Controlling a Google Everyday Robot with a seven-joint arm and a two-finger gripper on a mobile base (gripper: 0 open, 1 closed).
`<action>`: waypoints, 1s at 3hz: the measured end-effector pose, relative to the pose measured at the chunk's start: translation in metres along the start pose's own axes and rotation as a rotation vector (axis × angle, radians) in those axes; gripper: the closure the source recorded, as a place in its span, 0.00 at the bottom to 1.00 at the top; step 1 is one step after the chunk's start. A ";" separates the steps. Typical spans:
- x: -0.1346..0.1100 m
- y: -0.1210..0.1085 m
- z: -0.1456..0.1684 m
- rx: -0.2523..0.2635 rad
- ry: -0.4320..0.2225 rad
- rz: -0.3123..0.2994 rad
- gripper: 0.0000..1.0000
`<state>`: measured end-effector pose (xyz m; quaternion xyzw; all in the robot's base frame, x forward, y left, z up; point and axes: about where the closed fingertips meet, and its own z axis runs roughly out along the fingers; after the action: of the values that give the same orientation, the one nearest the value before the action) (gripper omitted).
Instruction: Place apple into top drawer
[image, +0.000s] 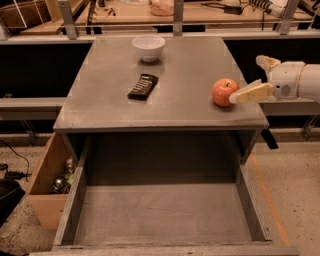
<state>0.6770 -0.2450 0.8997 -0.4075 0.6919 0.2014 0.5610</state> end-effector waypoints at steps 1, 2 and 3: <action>0.005 0.004 0.021 -0.038 -0.037 0.023 0.00; 0.008 0.008 0.036 -0.069 -0.057 0.033 0.00; 0.011 0.030 0.054 -0.133 -0.032 0.035 0.18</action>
Offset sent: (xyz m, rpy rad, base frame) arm 0.0216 0.0377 -0.0274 0.0910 0.0192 0.0922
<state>0.6862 -0.1912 0.8682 -0.4286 0.6749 0.2630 0.5400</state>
